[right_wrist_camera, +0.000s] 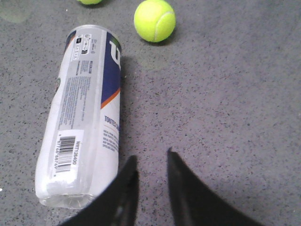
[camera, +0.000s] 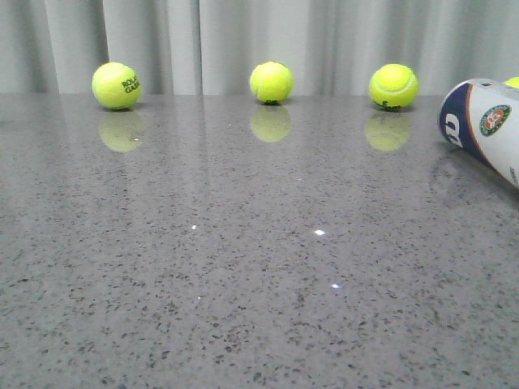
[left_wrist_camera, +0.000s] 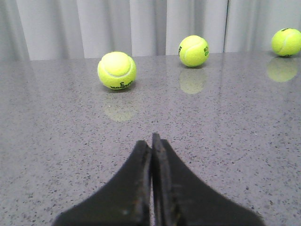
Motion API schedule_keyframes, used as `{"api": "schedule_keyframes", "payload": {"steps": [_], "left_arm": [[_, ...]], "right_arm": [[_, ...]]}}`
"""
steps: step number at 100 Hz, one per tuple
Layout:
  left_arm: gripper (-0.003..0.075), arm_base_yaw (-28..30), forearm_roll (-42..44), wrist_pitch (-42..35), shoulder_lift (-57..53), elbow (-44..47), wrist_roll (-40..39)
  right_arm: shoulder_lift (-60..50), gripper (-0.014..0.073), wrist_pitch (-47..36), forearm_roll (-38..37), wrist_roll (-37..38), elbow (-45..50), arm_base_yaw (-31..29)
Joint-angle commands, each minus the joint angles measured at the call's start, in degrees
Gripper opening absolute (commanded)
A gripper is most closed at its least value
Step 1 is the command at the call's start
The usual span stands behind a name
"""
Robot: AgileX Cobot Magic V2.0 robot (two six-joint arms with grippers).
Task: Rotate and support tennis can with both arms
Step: 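Move the right gripper down over the white Wilson tennis can, then grasp the can with the right gripper and lift it toward the center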
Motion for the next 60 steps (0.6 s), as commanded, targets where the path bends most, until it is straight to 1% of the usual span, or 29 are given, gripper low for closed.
{"api": "schedule_keyframes", "payload": {"steps": [1, 6, 7, 15, 22, 37, 47, 60], "left_arm": [[-0.0018, 0.06, -0.5, -4.58, -2.02, 2.53, 0.02], [-0.0018, 0.06, -0.5, -4.58, -2.02, 2.53, 0.02], [-0.0018, 0.06, -0.5, -4.58, -2.02, 2.53, 0.02], [-0.0018, 0.06, -0.5, -4.58, -2.02, 2.53, 0.02], [-0.0018, 0.06, -0.5, -4.58, -2.02, 2.53, 0.02], [-0.0018, 0.06, -0.5, -4.58, -2.02, 2.53, 0.02], [-0.0018, 0.06, -0.5, -4.58, -2.02, 2.53, 0.02], [-0.0018, 0.06, -0.5, -4.58, -2.02, 2.53, 0.02]], "right_arm": [[4.87, 0.0522, -1.19, 0.76, -0.1, -5.05, -0.1], [7.47, 0.0664, 0.03, 0.82, -0.1, -7.01, -0.1], [8.22, 0.0674, 0.53, 0.82, -0.1, -7.62, -0.1], [12.43, 0.0627, 3.47, 1.39, -0.21, -11.09, -0.1], [16.11, 0.0612, 5.99, 3.61, -0.21, -14.48, -0.1], [24.77, 0.0612, 11.32, 10.57, -0.26, -21.77, -0.06], [31.26, 0.0612, 15.91, 13.89, -0.26, -26.98, -0.06], [38.7, 0.0612, 17.89, 14.61, -0.26, -31.0, -0.06]]}}
